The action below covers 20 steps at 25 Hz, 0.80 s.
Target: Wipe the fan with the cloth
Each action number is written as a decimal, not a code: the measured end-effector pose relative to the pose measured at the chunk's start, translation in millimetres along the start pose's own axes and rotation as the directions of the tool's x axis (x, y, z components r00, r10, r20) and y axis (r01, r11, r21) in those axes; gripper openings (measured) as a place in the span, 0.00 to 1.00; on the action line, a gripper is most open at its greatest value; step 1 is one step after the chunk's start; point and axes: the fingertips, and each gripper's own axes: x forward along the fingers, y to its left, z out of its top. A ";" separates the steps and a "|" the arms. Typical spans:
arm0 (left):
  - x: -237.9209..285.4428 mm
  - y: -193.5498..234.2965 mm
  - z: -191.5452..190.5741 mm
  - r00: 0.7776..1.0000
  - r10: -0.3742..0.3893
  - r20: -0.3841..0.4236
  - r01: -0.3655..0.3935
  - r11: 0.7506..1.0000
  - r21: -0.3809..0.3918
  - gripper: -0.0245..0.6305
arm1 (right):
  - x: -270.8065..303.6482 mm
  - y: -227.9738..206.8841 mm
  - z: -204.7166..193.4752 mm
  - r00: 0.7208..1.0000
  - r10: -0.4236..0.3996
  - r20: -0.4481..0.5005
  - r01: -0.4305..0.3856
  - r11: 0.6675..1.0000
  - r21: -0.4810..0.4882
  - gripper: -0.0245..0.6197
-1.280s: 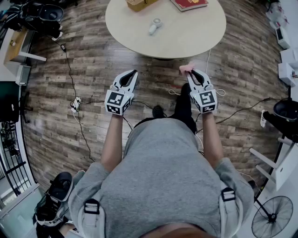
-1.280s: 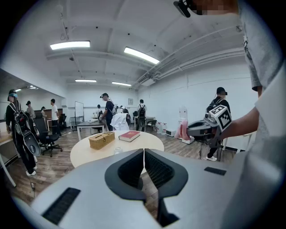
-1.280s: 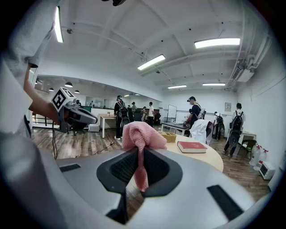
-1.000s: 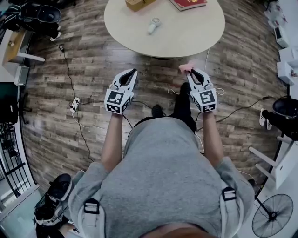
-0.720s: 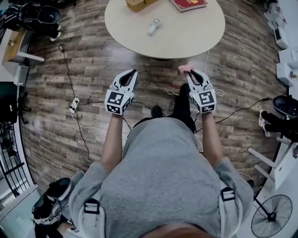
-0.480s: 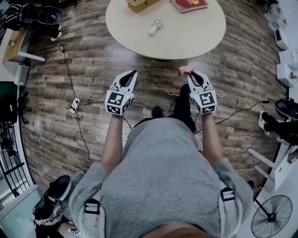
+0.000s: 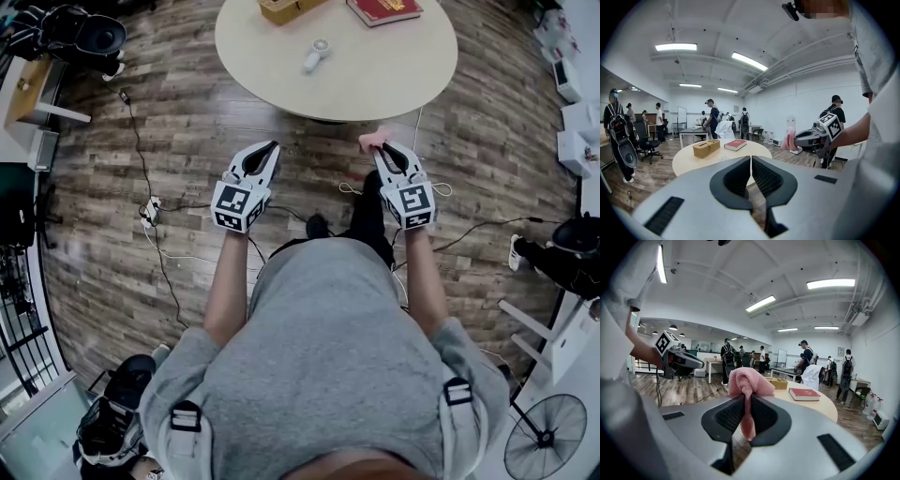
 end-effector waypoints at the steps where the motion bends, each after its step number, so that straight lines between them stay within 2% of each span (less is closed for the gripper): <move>1: -1.2 1.7 0.3 1.000 -0.002 0.004 0.002 1.000 -0.001 0.07 | 2.0 1.8 1.1 1.000 0.001 0.000 -0.001 1.000 -0.001 0.10; 10: 0.1 9.8 0.0 1.000 -0.007 0.010 0.007 1.000 -0.009 0.10 | 10.0 4.0 4.0 1.000 0.005 -0.006 -0.005 1.000 -0.002 0.10; 15: -1.2 8.1 -0.1 1.000 -0.007 0.015 0.007 1.000 -0.006 0.20 | 7.3 6.0 4.2 1.000 0.003 -0.003 -0.003 1.000 -0.003 0.10; 20: 2.6 10.5 0.0 1.000 0.004 0.013 -0.004 1.000 -0.007 0.34 | 6.2 3.2 4.1 1.000 -0.001 -0.005 0.001 1.000 -0.006 0.10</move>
